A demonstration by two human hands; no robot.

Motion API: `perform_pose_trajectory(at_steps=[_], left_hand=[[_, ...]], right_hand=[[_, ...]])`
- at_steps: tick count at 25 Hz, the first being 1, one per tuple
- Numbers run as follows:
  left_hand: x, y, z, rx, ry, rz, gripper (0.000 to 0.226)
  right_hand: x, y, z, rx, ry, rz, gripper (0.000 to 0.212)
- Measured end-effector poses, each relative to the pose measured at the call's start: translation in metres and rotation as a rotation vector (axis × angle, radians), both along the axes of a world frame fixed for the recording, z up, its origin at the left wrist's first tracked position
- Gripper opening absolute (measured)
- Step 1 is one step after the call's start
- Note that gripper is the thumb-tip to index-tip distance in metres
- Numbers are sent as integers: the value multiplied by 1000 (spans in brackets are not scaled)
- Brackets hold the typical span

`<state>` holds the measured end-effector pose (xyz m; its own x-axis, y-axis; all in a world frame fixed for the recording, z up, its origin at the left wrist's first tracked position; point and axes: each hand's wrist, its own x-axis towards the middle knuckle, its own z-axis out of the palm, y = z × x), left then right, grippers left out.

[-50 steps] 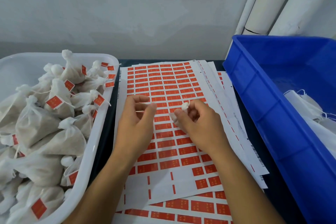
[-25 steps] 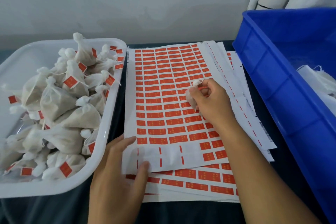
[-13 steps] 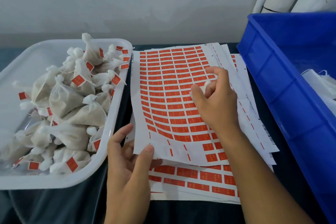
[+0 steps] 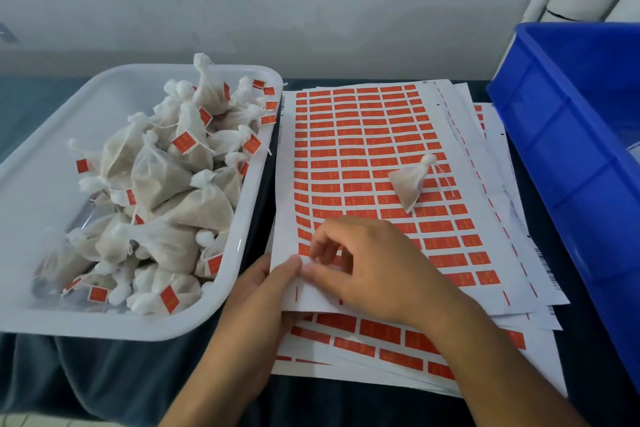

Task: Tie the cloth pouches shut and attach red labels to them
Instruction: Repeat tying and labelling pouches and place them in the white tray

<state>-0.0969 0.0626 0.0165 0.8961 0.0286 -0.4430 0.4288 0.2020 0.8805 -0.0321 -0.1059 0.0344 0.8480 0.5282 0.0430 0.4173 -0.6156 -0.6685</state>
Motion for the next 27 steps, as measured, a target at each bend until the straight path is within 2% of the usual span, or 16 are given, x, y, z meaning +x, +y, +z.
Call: perform_pose_trajectory(at_steps=[4,8,12,18,27], left_hand=[[6,3,2,129,-65,-29,14],[7,5,1,88,-80,2,24],[8,3,-2,118,-94,31,14],[9,2,-4,201,-92,1,17],[8,-1,-1,236,-97,-10,16]], right_hand=[[1,1,0,14,-14,-40,23],[2,1,0,37,6,-50,28],[0,2,-1,25,-11,-74,27],[-1,3,-2,-47,-60,-56,30],[0,5,-7,11,-38,-115,27]])
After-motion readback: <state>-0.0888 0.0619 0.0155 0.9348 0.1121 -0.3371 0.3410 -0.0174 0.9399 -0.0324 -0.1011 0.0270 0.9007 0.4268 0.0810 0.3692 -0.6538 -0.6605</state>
